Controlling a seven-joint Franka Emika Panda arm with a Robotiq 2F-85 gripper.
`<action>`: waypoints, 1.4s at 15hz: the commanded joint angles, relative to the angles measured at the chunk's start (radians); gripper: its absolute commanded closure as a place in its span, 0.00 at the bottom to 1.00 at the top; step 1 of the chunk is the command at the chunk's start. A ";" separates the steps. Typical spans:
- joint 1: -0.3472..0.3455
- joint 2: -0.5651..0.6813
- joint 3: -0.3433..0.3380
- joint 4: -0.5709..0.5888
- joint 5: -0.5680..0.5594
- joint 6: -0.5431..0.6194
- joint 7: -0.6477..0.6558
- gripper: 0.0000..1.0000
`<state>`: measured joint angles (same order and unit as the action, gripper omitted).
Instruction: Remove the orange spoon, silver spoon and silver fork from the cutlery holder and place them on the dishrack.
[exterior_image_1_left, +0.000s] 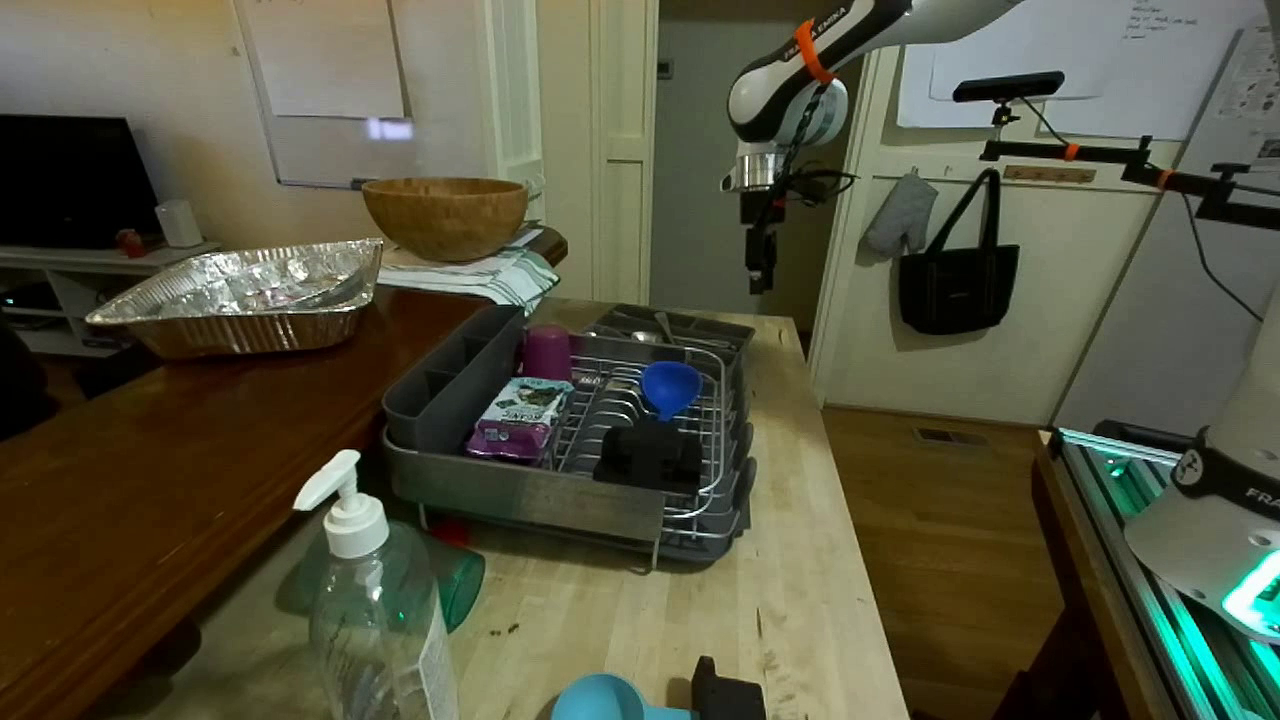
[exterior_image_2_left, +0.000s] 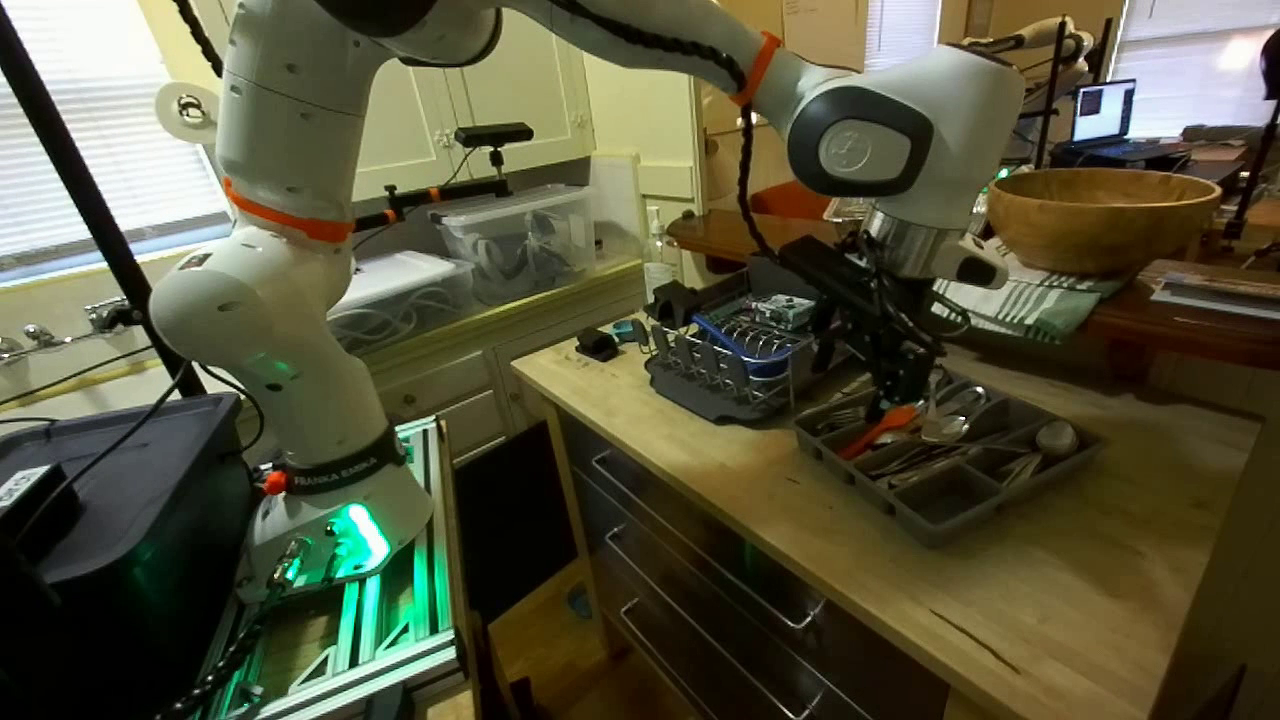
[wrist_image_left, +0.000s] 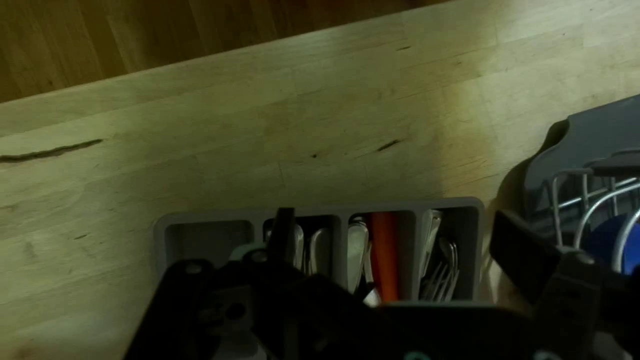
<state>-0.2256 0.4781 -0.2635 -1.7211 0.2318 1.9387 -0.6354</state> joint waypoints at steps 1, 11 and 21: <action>-0.054 -0.006 0.061 0.006 -0.030 0.001 0.019 0.00; -0.159 0.287 0.177 0.380 -0.047 -0.014 -0.154 0.00; -0.117 0.483 0.261 0.636 -0.139 -0.183 -0.211 0.00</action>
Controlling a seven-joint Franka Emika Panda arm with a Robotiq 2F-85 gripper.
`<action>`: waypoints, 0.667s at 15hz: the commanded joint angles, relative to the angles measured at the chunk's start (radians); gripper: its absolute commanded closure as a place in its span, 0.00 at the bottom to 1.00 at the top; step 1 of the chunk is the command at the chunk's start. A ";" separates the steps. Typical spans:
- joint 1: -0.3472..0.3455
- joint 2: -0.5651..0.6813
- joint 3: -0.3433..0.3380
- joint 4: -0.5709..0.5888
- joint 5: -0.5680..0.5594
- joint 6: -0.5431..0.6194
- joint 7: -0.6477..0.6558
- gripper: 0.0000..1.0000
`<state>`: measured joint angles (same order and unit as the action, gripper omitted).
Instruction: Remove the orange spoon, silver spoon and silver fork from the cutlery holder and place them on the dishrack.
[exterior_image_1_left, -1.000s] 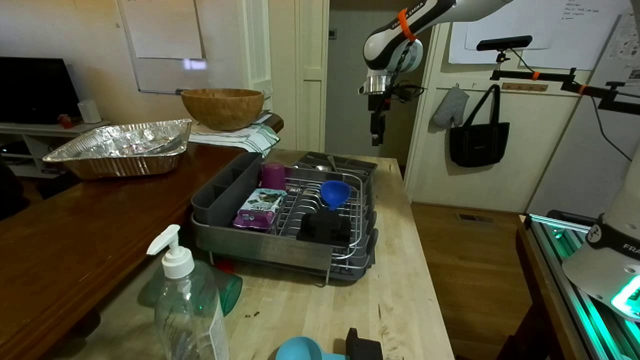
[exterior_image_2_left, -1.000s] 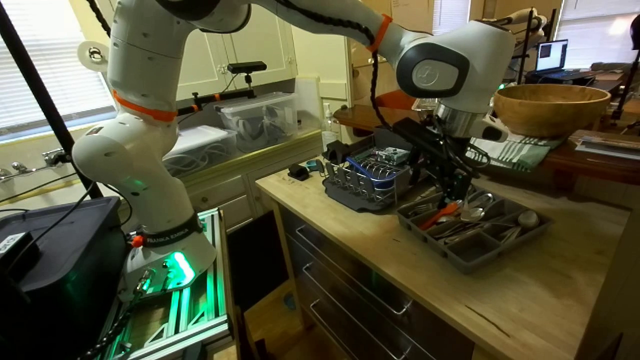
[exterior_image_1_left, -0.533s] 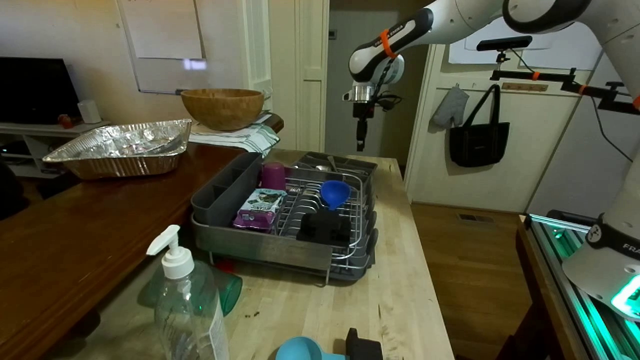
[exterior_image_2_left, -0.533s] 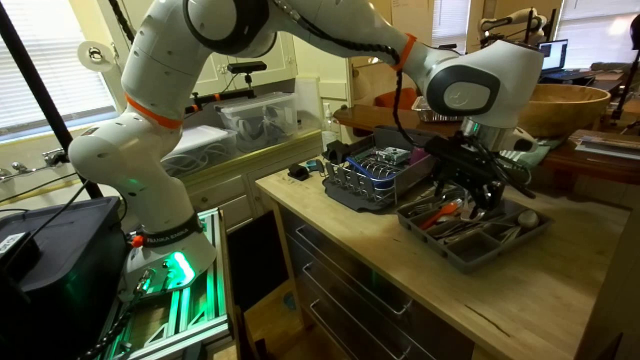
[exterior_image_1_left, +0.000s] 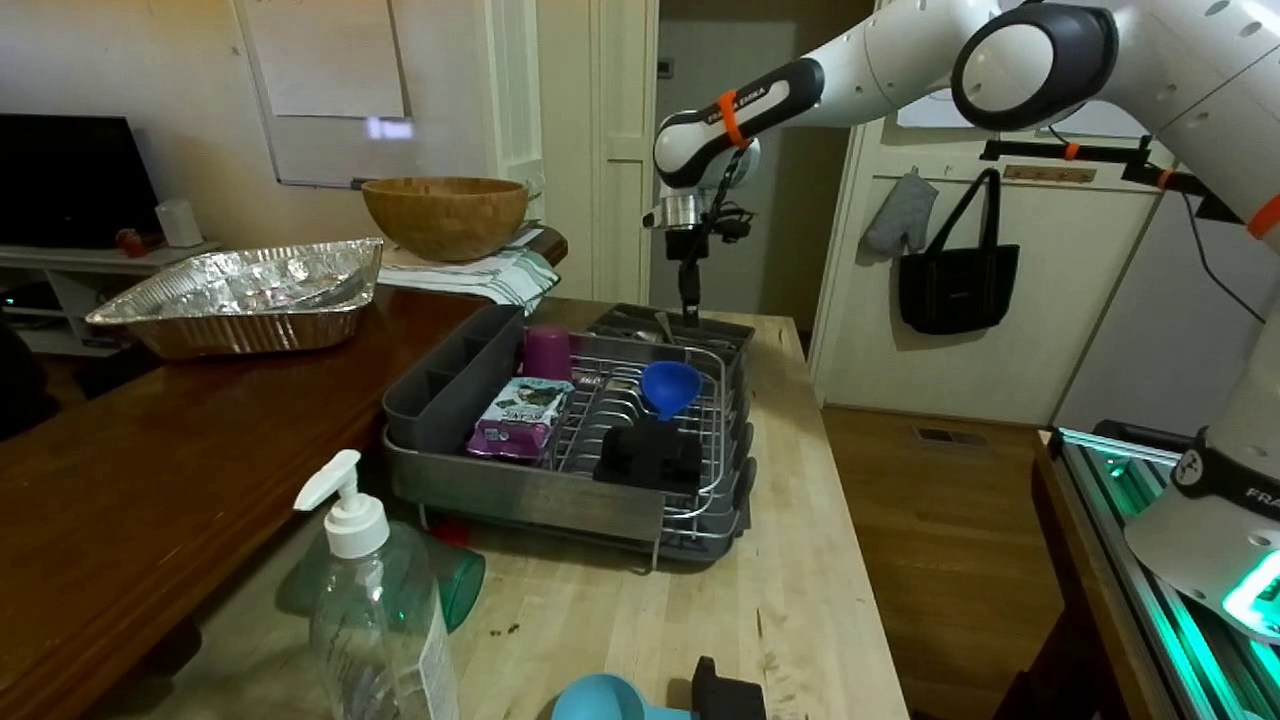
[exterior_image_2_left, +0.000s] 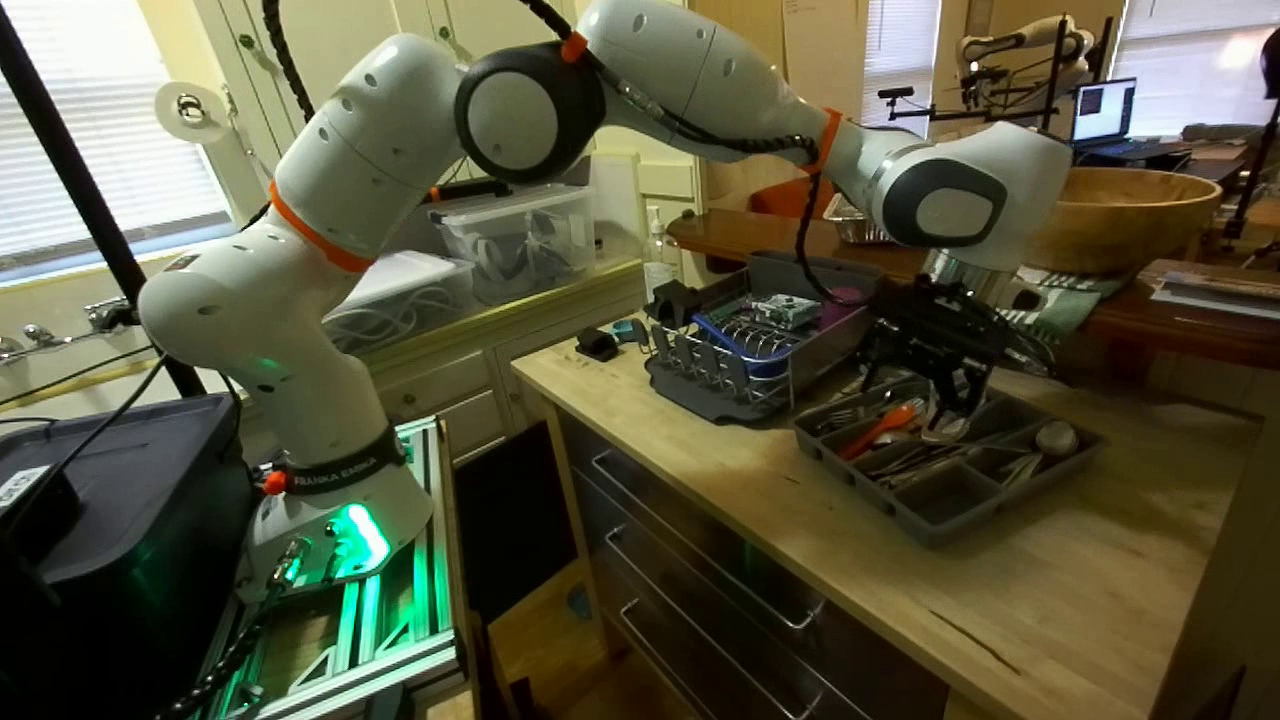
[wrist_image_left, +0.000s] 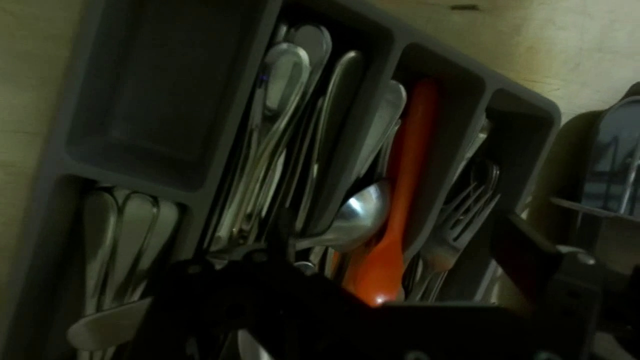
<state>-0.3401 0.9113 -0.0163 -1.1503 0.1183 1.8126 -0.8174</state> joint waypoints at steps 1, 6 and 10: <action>-0.002 0.056 0.015 0.069 -0.030 -0.064 -0.034 0.00; -0.021 0.107 0.032 0.109 -0.021 -0.063 -0.111 0.00; -0.021 0.126 0.040 0.160 -0.005 -0.055 -0.094 0.00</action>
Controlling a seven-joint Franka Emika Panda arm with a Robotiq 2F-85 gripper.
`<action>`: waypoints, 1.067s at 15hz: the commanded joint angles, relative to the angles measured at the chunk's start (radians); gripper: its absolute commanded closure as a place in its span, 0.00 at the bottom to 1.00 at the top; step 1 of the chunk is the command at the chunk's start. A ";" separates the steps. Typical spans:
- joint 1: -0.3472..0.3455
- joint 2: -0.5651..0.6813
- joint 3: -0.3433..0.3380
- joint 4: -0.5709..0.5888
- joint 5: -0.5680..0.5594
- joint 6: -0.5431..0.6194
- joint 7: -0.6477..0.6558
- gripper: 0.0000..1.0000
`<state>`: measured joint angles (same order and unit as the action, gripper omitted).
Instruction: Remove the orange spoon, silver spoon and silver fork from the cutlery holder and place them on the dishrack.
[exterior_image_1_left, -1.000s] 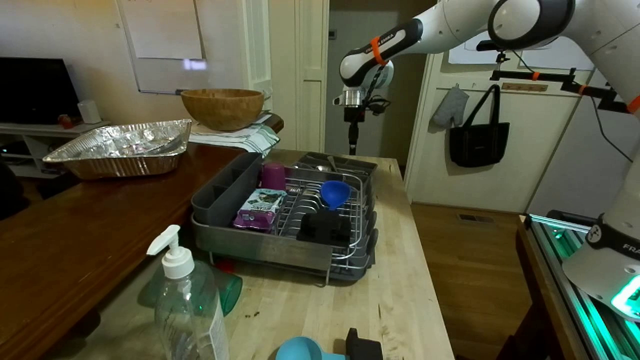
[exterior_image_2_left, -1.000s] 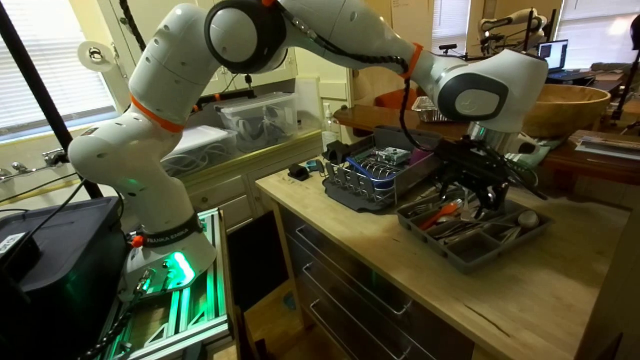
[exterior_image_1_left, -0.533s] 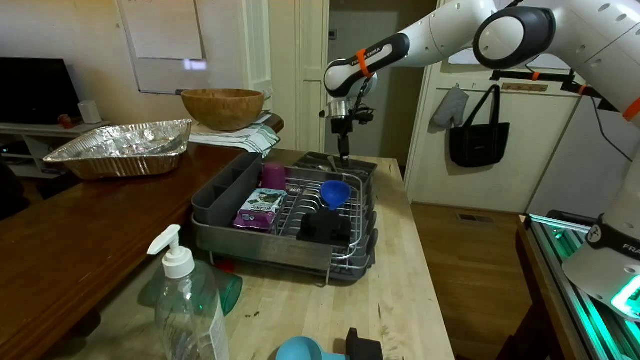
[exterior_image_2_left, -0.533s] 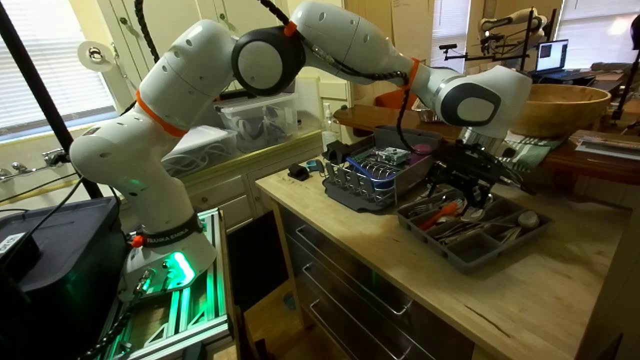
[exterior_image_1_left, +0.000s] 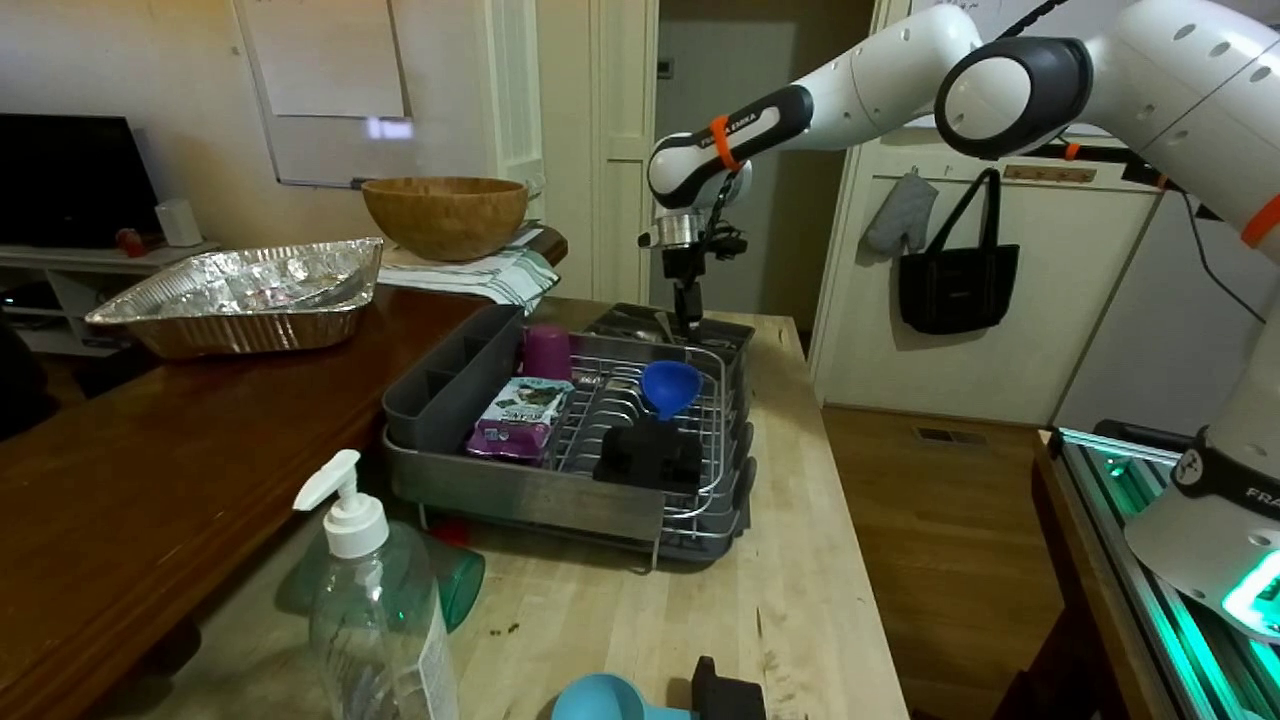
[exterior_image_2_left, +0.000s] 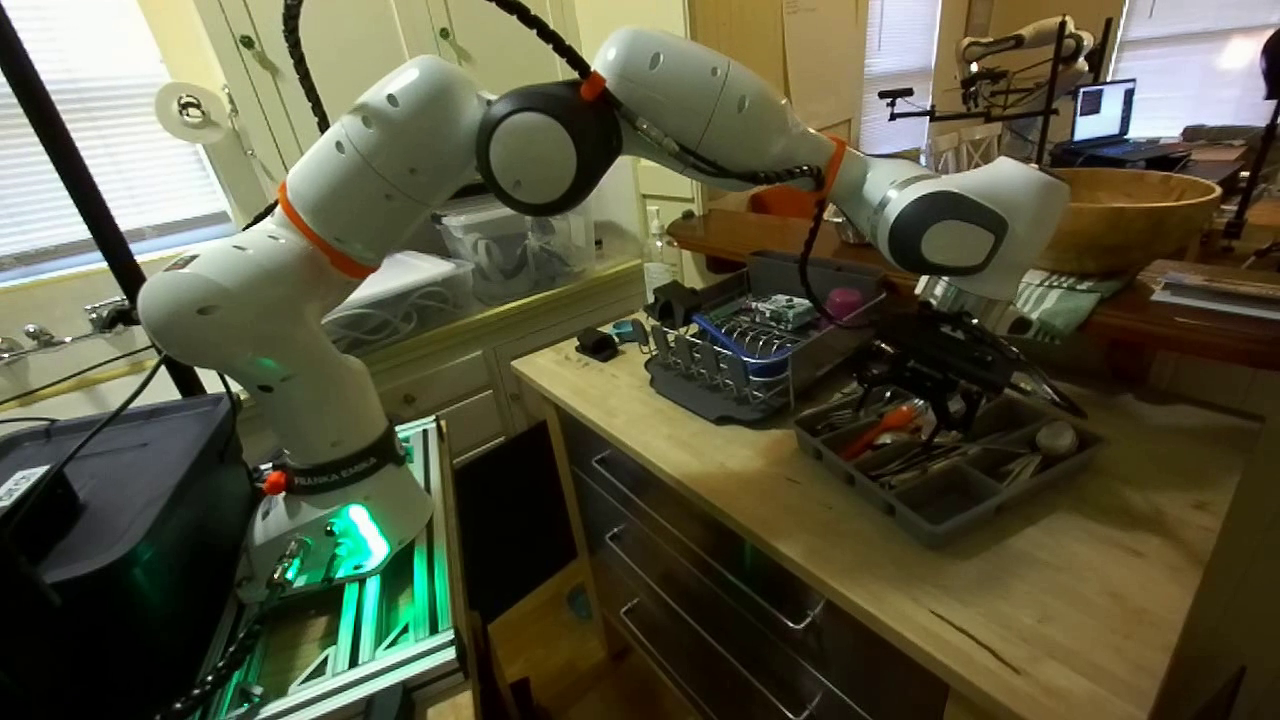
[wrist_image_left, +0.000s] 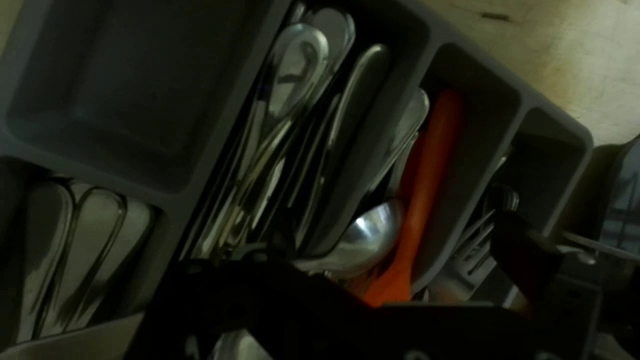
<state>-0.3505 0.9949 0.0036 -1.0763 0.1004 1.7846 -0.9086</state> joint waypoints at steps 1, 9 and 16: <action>-0.005 0.045 0.020 0.099 0.008 -0.043 -0.001 0.00; -0.025 0.023 0.032 0.047 0.122 0.030 0.130 0.00; -0.040 0.063 0.049 0.087 0.191 0.044 0.225 0.00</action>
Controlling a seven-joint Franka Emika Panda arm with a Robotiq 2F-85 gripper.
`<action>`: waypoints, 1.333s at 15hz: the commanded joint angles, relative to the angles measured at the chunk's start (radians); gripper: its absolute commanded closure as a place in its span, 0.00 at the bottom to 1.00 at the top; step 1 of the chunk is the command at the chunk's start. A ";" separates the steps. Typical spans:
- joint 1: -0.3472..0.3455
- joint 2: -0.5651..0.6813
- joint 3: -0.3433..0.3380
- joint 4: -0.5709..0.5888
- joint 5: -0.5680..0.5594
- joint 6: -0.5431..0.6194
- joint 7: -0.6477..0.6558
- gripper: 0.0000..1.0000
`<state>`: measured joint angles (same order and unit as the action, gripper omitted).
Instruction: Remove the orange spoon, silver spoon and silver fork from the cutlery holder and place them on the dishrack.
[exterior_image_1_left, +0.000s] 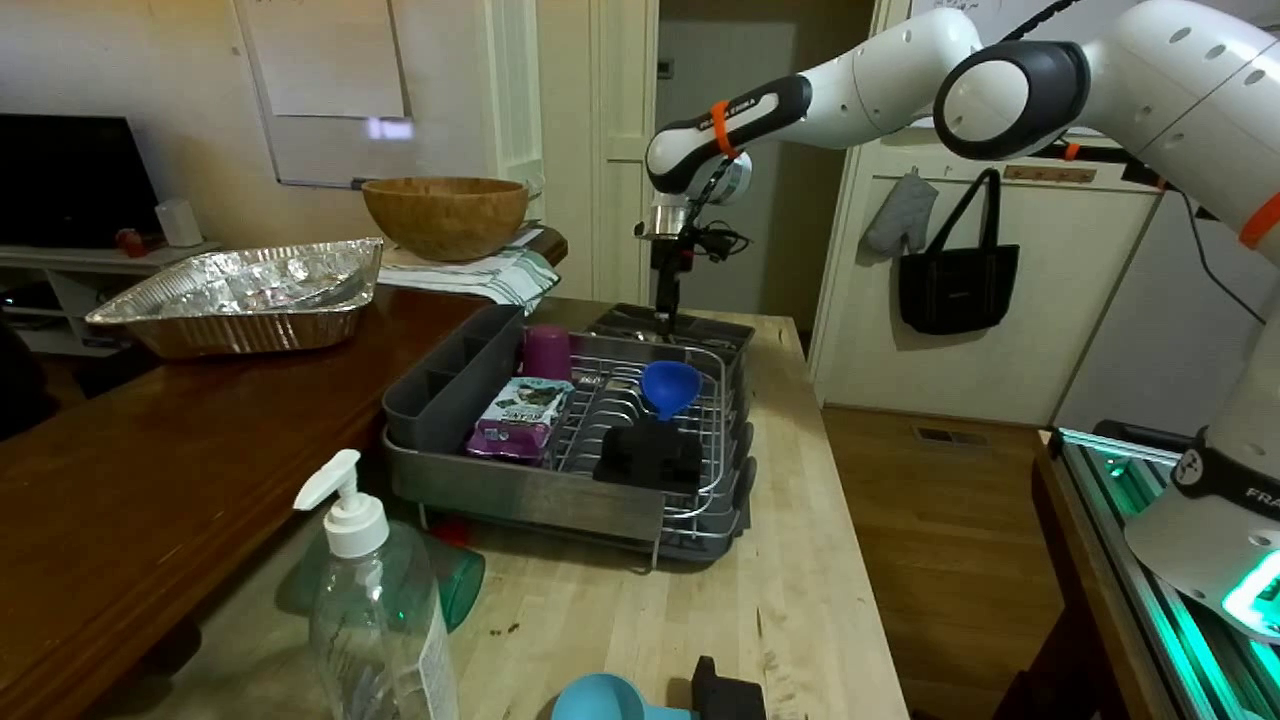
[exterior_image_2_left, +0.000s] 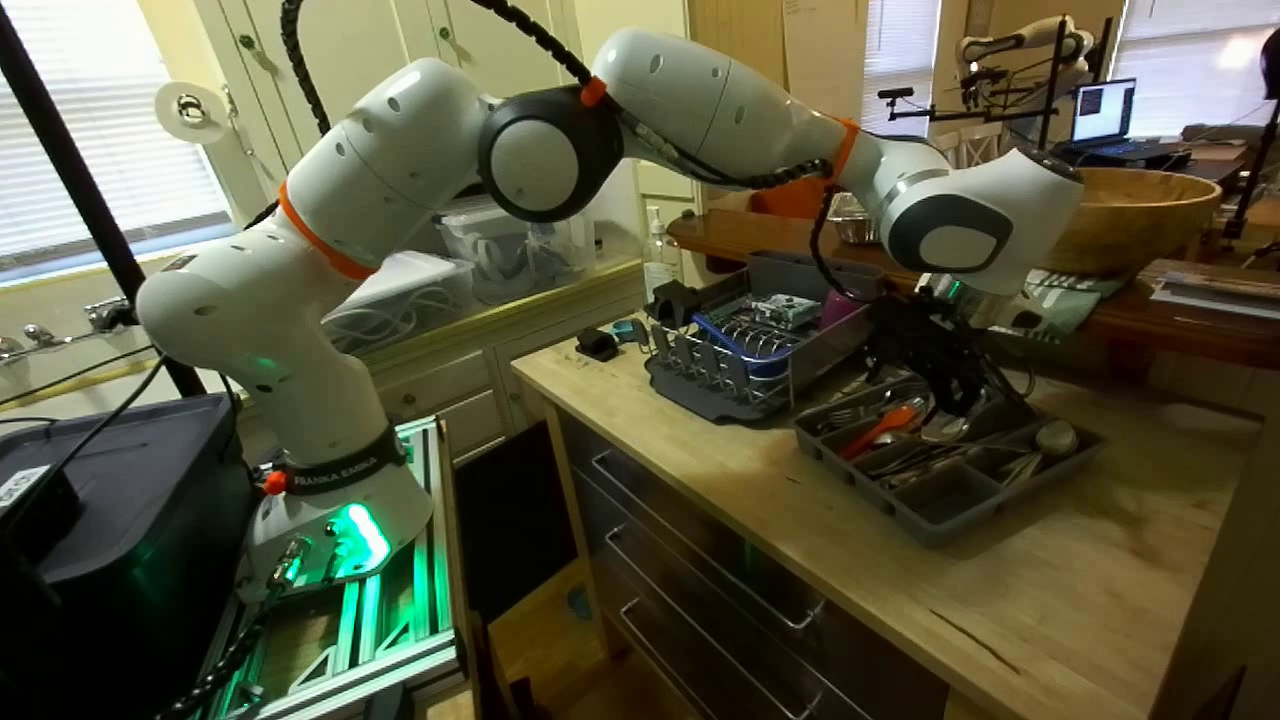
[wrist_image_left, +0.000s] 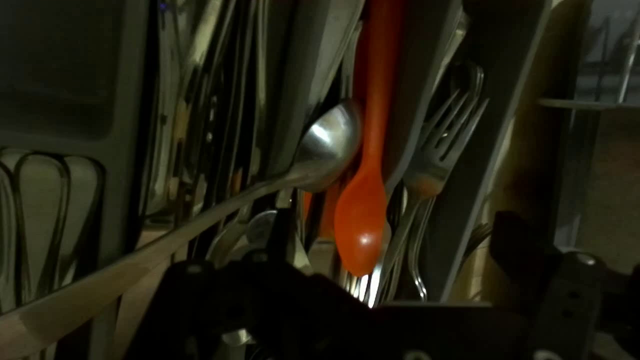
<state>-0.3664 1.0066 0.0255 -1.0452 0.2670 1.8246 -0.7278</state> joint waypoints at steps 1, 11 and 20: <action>-0.025 0.058 0.028 0.062 0.026 0.002 0.054 0.00; -0.045 0.131 0.066 0.141 0.055 -0.010 0.053 0.38; -0.050 0.107 0.059 0.137 0.045 -0.059 0.129 0.92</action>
<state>-0.4078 1.1123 0.0868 -0.9287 0.2992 1.8148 -0.6513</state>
